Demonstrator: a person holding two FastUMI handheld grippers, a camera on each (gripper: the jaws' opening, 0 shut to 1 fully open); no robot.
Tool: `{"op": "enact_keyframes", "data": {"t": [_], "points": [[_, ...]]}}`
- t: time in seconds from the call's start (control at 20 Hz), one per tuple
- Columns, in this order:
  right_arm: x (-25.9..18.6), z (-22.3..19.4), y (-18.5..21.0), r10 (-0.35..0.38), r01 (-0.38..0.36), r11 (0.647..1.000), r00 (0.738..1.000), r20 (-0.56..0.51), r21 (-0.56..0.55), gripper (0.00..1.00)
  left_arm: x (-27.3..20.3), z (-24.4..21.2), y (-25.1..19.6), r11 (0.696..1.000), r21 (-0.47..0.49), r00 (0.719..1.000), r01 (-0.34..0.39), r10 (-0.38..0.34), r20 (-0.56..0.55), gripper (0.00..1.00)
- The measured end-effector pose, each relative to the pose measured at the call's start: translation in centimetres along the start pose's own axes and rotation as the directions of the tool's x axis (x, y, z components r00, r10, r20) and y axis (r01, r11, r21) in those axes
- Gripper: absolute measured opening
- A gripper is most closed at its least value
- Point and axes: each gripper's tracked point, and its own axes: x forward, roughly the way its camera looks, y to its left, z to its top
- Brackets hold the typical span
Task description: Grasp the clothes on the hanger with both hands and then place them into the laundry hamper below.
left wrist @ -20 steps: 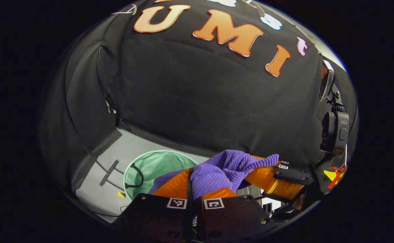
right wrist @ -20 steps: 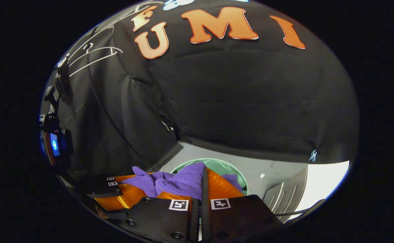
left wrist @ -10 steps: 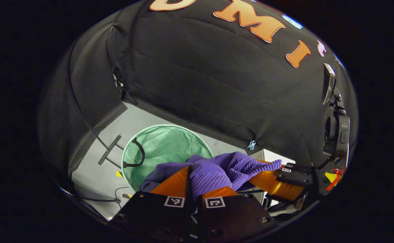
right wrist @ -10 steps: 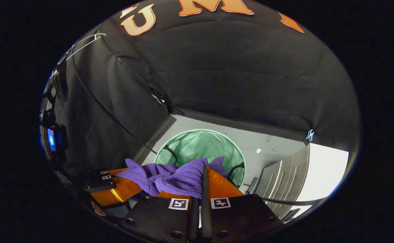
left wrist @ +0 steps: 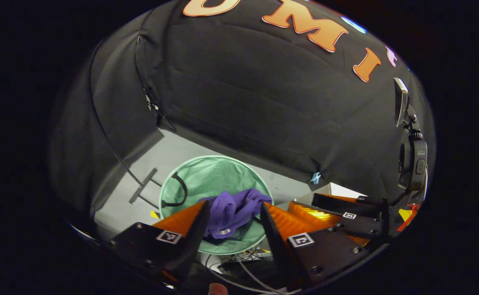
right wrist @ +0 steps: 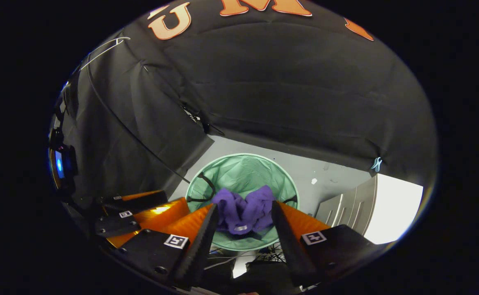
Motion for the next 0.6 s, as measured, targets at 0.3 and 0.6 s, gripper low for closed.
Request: {"op": "enact_keyframes", "data": {"t": [0.3,0.6], "points": [[-0.4,0.1,-0.1,-0.006,0.005,1.000,1.000,0.010,0.010,0.98,-0.9,0.4,0.0,1.000,-0.018,1.000,-0.001,0.002,0.028,0.95],[-2.7,1.5,0.7,0.018,-0.012,0.998,0.996,0.090,-0.069,0.98,-5.1,2.8,-1.0,1.000,-0.007,0.988,-0.004,0.005,0.155,0.95]]}}
